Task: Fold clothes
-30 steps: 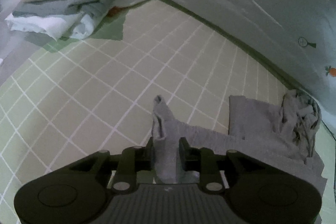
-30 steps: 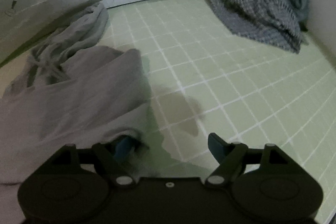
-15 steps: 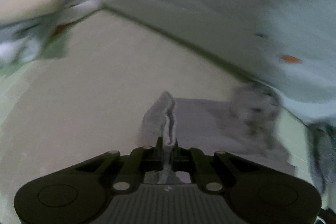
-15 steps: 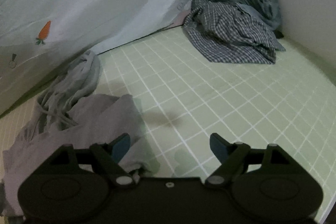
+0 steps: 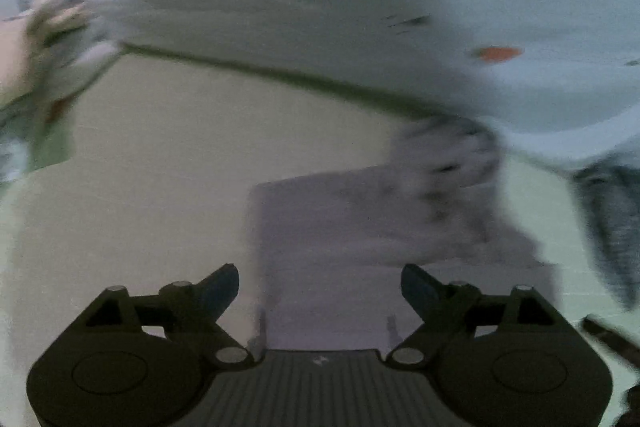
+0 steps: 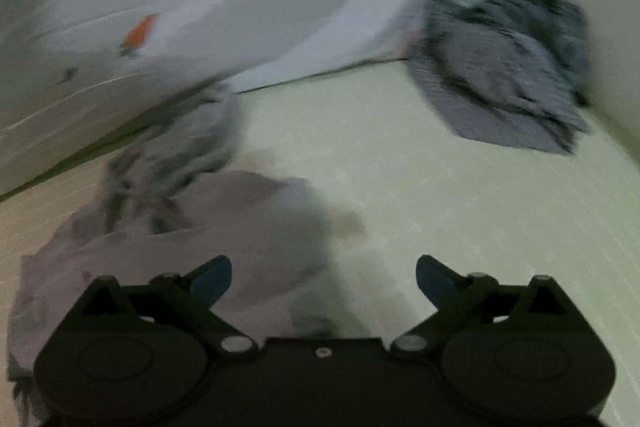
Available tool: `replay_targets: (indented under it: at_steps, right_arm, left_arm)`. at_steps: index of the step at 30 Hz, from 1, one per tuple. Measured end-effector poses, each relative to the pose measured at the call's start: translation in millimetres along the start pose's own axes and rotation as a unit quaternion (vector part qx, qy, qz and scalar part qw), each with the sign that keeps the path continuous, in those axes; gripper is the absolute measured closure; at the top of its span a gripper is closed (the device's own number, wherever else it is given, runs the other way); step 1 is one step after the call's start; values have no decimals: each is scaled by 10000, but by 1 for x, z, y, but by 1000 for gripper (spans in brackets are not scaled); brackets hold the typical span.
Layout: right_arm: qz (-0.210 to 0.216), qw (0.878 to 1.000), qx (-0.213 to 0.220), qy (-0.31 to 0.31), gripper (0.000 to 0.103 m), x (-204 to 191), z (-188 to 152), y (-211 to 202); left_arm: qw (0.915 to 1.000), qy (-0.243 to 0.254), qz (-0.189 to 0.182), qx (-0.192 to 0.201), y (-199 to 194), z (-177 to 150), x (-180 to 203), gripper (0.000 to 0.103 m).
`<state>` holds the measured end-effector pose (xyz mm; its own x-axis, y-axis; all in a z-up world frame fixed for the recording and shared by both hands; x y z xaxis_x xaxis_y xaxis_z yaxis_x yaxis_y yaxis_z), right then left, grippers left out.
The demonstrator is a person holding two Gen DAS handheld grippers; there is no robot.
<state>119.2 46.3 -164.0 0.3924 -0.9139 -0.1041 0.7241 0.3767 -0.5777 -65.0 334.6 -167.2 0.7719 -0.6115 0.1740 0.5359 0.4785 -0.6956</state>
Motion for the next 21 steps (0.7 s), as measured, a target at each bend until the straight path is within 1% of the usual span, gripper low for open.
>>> replay_targets:
  at_steps: [2, 4, 5, 7, 9, 11, 13, 15, 18, 21]
  right_arm:
    - [336, 9993, -45, -124, 3, -28, 3, 9]
    - [684, 9971, -121, -300, 5, -62, 2, 17]
    - [860, 9954, -189, -367, 5, -79, 0, 21]
    - [1202, 9910, -367, -455, 11, -110, -8, 26]
    - [1491, 9860, -532, -534, 13, -137, -20, 28]
    - [1668, 9818, -672, -612, 19, -156, -32, 28]
    - [1761, 9794, -763, -626, 29, -170, -44, 27]
    - [1838, 9765, -845, -745, 32, -179, -53, 26]
    - [1873, 9731, -964, -937, 45, -186, -65, 27]
    - [1878, 9725, -1031, -918, 50, -186, -69, 30]
  left_arm:
    - [9987, 85, 451, -212, 6, -9, -19, 15]
    - [9964, 94, 734, -410, 10, -19, -35, 15]
    - [9955, 70, 815, -489, 11, -23, -41, 15]
    - [9945, -15, 858, -595, 9, -29, -49, 14]
    - [9941, -9, 866, -654, 5, -37, -54, 14]
    - [9937, 36, 866, -715, 5, -44, -54, 14]
    - [9933, 113, 840, -782, 3, -53, -53, 13]
    - [9931, 209, 814, -823, -1, -59, -48, 13]
    - [9922, 323, 814, -890, 3, -63, -47, 13]
    - [9919, 356, 799, -924, 8, -63, -46, 13]
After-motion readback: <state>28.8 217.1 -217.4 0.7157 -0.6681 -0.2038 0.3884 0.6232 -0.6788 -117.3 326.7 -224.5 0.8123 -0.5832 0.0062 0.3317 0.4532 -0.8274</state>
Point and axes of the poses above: each gripper's, at about its wrist camera, not at the fingertips, and y roughly the way its jaws point, x to its right, z to its top, the point moved 9 cm from there along y, roughly the way its jaws point, and after that the axes turned 10 degrees about x, right-handed, at the moved point
